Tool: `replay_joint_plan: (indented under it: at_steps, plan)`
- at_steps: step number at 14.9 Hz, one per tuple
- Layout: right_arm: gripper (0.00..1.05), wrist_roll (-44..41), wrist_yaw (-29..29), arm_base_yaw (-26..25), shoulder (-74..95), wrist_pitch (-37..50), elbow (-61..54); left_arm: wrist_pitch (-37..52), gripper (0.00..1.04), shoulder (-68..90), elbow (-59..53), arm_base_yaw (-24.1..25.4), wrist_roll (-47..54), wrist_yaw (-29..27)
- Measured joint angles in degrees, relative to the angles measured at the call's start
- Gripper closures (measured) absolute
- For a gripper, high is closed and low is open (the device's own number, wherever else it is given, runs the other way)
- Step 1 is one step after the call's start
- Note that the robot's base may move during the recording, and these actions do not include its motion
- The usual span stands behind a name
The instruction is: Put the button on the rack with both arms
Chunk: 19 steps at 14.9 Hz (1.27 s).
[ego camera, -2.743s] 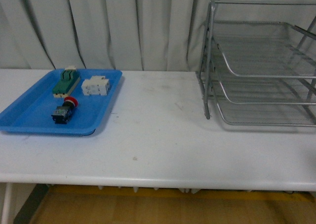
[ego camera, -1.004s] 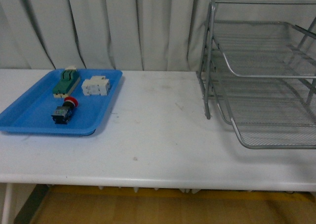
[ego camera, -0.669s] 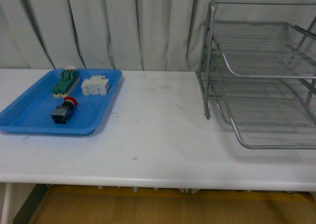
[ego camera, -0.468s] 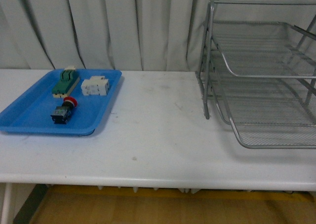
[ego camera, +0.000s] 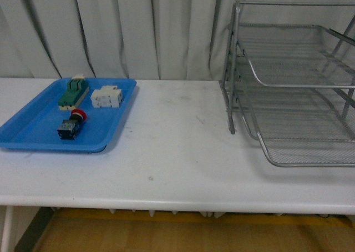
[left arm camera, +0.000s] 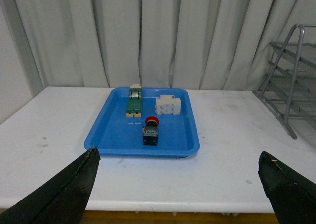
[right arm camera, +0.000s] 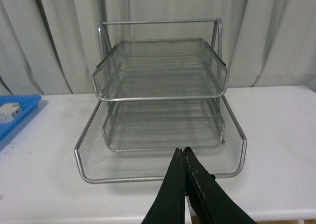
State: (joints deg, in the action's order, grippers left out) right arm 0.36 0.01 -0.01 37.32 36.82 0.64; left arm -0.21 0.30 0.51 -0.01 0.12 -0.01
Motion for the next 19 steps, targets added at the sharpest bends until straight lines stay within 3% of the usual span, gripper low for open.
replay_joint_plan:
  at_steps: [9,18,19]
  plan:
    - [1.03,0.0,0.0,0.0,-18.9,-18.4,0.0,0.0,0.07,0.0,0.0,0.0,0.0,0.0]
    - [1.03,0.0,0.0,0.0,-27.6,-27.1,0.0,0.0,0.07,0.0,0.0,0.0,0.0,0.0]
    - [1.03,0.0,-0.2,0.0,-32.5,-35.0,0.0,0.0,0.07,0.0,0.0,0.0,0.0,0.0]
